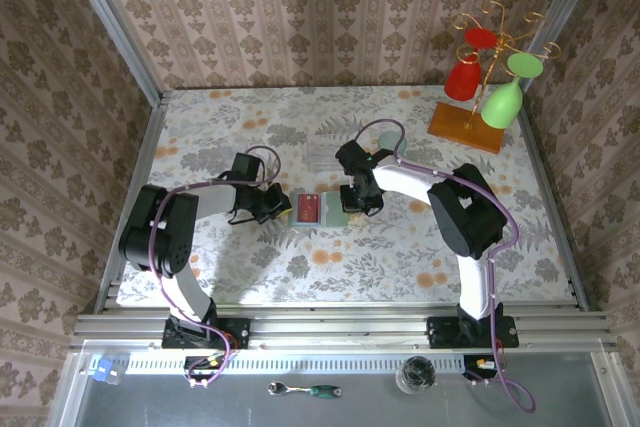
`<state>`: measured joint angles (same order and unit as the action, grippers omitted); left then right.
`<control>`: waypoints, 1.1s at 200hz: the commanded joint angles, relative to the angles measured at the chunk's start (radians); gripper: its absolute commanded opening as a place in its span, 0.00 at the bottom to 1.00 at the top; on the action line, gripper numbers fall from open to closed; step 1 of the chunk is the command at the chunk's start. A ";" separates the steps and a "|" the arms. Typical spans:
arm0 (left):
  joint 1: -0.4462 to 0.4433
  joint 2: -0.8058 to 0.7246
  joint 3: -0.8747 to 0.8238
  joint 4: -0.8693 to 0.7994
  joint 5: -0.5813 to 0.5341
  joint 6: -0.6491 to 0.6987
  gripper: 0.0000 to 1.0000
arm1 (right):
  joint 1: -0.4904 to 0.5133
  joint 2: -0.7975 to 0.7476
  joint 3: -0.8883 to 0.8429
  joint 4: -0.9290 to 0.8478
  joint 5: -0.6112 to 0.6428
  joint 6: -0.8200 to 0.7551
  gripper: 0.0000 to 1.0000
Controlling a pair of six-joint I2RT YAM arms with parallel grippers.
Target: Take the credit cards out of the card holder
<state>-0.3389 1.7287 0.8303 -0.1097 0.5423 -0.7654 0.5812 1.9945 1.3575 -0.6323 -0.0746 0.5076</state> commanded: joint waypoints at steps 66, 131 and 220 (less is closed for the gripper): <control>0.014 -0.071 0.070 -0.109 -0.013 0.044 0.07 | 0.000 -0.036 -0.003 -0.047 0.057 -0.029 0.24; -0.028 -0.073 0.119 -0.121 0.021 0.051 0.07 | 0.000 -0.073 0.045 -0.113 0.087 -0.049 0.39; -0.057 0.007 0.126 -0.117 0.027 0.064 0.07 | -0.001 -0.095 0.055 -0.157 0.184 -0.054 0.50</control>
<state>-0.3923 1.7088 0.9367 -0.1959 0.5587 -0.7357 0.5823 1.9213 1.3869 -0.7422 0.0380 0.4660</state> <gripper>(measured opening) 0.074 0.493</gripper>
